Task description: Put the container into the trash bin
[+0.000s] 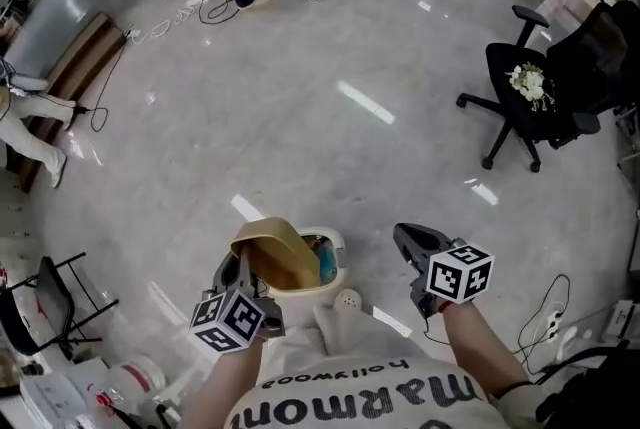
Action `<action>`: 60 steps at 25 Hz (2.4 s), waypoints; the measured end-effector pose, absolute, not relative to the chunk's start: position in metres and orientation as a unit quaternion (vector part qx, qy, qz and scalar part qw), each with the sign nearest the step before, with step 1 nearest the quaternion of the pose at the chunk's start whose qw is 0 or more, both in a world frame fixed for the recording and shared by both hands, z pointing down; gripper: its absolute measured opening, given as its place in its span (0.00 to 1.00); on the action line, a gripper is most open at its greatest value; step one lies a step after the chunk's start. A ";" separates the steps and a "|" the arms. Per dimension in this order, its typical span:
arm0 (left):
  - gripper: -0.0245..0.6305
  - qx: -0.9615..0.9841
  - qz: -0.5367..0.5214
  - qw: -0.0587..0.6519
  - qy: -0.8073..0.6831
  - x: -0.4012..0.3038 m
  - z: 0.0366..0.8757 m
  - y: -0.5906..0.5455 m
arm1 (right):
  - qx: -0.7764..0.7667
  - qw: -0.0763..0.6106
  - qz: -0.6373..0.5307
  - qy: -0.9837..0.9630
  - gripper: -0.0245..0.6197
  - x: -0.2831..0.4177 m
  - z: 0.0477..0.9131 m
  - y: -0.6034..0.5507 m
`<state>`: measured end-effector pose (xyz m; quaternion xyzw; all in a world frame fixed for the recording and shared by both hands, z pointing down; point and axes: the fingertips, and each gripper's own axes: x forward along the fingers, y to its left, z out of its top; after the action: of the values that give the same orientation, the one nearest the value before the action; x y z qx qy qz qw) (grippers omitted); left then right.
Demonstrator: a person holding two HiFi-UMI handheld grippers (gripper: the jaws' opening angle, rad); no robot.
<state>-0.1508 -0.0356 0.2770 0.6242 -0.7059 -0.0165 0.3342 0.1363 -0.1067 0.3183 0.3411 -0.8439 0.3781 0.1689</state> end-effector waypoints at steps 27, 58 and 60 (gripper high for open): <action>0.04 0.629 0.229 0.318 -0.672 -0.126 0.555 -0.034 | 0.284 0.167 0.450 -0.830 0.04 0.068 0.541 -0.059; 0.04 0.515 0.396 0.394 -0.650 -0.139 0.756 -0.030 | 0.353 0.112 0.457 -0.809 0.04 0.082 0.609 -0.007; 0.07 0.507 0.394 0.404 -0.652 -0.139 0.761 -0.029 | 0.355 0.111 0.457 -0.808 0.04 0.084 0.610 -0.008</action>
<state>-0.1391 -0.0290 0.7611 0.5071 -0.6516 0.3937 0.4040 0.0842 -0.0076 0.6101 0.3550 -0.8081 0.4567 0.1111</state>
